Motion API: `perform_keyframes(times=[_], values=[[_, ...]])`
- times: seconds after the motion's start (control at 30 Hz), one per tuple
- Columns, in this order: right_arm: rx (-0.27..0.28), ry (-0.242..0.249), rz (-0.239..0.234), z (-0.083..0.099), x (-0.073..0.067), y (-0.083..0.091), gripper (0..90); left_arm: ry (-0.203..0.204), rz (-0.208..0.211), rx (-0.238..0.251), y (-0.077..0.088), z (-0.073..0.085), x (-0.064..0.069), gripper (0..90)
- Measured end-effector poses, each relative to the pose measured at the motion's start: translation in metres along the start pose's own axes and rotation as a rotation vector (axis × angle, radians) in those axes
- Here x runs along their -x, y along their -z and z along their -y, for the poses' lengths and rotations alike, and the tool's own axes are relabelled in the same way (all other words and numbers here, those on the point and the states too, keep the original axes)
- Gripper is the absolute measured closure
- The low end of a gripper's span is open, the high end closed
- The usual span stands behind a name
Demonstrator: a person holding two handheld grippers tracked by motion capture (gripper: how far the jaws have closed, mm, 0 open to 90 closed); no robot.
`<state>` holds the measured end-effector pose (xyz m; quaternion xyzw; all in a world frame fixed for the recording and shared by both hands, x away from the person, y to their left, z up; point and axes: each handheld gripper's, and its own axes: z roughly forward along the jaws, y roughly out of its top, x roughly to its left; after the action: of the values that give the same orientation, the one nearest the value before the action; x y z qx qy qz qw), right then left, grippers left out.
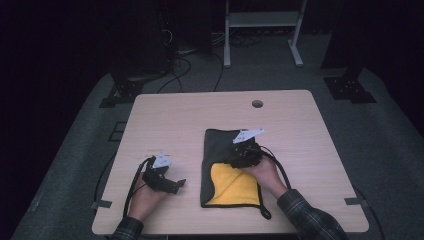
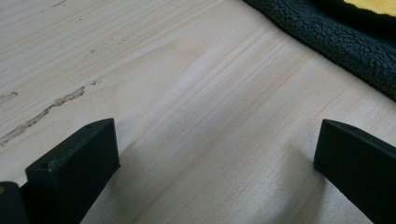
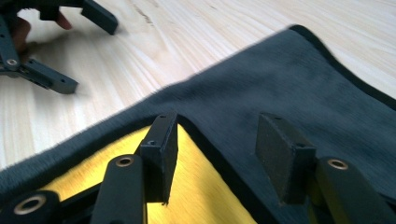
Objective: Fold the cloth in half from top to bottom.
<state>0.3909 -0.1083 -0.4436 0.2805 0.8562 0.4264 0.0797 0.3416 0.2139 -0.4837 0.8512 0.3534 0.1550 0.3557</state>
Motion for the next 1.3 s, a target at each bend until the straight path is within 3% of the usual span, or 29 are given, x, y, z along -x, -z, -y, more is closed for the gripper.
perform_keyframes(times=[0.17,0.47,0.57,0.97,1.3], values=[[-0.021,0.027,-0.031,-0.006,-0.009,-0.019,54.3,-0.003,0.001,-0.003,0.000,0.000,0.000,0.0],[-0.055,0.037,-0.060,-0.008,-0.012,-0.045,60.4,-0.005,-0.001,-0.002,0.000,0.000,0.000,0.0],[-0.085,0.067,-0.056,-0.006,-0.016,-0.050,62.6,-0.005,-0.001,-0.002,0.000,0.000,0.000,0.0],[-0.089,0.106,-0.046,0.000,-0.021,-0.048,83.7,-0.005,-0.001,-0.002,0.000,0.000,0.000,0.0],[-0.048,0.074,-0.074,-0.004,-0.017,-0.034,84.6,-0.003,0.001,-0.003,0.000,0.000,0.000,0.0]])
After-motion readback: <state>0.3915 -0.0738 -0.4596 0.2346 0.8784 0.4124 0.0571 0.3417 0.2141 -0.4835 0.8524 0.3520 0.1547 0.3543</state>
